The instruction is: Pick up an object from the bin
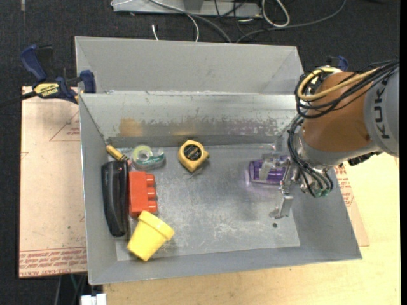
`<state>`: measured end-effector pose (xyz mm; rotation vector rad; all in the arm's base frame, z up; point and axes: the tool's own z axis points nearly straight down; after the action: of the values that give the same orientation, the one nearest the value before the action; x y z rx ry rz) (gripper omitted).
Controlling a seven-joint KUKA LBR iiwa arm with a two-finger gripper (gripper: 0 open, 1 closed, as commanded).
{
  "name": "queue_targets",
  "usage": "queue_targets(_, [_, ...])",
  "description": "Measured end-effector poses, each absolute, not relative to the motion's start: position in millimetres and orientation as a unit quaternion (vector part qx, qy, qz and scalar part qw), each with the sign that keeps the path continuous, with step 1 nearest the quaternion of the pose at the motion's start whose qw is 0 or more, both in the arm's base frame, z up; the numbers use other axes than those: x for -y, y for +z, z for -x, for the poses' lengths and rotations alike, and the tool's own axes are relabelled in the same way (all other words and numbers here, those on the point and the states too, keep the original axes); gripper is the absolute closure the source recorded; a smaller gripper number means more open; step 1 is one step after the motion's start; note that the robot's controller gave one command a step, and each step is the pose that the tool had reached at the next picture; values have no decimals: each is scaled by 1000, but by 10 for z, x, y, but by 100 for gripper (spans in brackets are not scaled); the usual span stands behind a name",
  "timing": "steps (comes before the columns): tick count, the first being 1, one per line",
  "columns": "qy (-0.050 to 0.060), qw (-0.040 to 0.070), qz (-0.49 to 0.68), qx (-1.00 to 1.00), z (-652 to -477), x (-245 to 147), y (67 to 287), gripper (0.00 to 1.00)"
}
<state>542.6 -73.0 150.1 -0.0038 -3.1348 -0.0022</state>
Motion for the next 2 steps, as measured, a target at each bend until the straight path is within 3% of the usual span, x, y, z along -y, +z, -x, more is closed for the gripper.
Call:
queue_targets(1, [0,0,0,1000,-5444,727,1545,0])
queue_targets(2, [1,-6,-116,993,-6014,964,1072,0])
